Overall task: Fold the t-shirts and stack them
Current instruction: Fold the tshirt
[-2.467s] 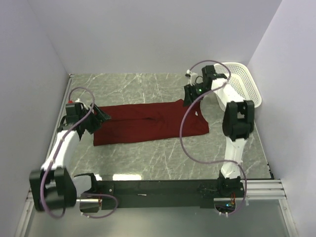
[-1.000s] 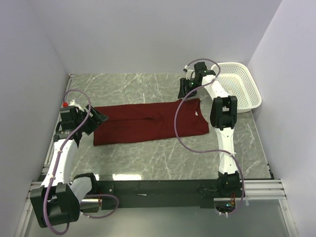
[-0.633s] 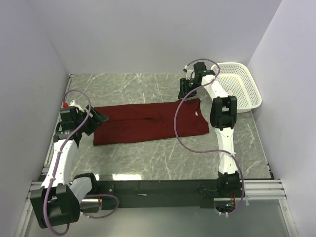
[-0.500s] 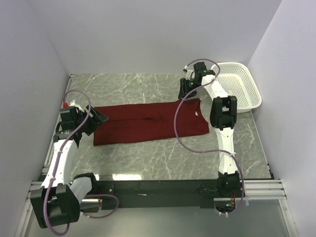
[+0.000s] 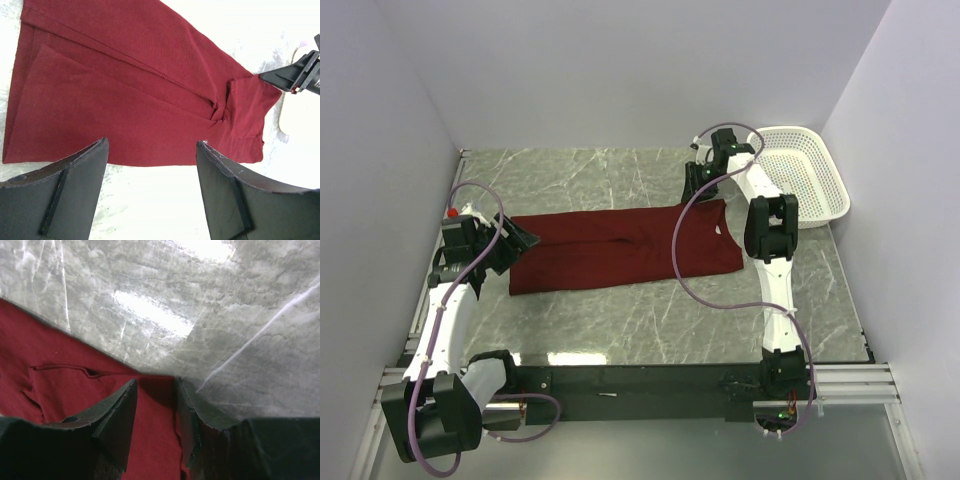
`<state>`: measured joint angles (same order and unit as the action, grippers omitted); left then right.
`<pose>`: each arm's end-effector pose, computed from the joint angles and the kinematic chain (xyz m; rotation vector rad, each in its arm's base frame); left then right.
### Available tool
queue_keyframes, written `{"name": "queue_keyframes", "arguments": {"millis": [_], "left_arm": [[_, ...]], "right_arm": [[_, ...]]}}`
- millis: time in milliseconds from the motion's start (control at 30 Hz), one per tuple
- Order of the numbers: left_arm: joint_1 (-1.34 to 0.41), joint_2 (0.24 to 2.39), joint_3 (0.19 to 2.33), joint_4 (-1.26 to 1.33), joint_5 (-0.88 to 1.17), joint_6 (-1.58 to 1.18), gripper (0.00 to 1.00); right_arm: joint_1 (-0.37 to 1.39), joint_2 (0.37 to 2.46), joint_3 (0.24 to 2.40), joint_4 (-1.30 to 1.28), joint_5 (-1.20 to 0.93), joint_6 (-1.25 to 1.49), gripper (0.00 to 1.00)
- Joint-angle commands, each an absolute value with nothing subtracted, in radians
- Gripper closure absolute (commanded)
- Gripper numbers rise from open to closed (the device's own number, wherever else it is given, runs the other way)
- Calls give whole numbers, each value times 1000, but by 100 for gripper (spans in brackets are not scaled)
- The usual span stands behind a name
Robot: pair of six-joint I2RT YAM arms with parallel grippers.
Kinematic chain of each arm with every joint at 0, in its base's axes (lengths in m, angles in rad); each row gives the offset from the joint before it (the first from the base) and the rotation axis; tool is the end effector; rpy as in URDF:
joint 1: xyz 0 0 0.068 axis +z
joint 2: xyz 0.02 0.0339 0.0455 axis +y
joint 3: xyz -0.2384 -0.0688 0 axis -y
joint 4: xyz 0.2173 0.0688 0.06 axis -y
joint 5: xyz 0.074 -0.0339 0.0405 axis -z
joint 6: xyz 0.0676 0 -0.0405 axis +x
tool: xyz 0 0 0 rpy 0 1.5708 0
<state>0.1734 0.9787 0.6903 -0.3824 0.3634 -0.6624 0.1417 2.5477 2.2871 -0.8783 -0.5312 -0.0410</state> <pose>0.2206 0.0143 0.2218 -0.7359 2.1527 -0.6689 0.4885 0.1043 0.1288 -0.3983 2.6184 0.7475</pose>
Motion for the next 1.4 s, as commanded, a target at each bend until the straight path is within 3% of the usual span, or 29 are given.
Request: {"name": "queue_keyframes", "arguments": {"millis": [0, 167, 400, 500, 1367], "left_arm": [[175, 959, 707, -367, 387, -669, 24], [176, 956, 707, -370, 383, -670, 24], [176, 953, 707, -374, 382, -669, 24], [178, 953, 703, -373, 385, -669, 24], [176, 933, 689, -382, 399, -672, 24]], "right_arm": [[146, 2569, 2332, -897, -541, -29, 55], [147, 2573, 2338, -887, -555, -25, 60], [146, 2563, 2344, -874, -589, -32, 82], [144, 2548, 2327, -861, -603, -40, 86], [118, 2350, 2109, -732, -726, -130, 85]]}}
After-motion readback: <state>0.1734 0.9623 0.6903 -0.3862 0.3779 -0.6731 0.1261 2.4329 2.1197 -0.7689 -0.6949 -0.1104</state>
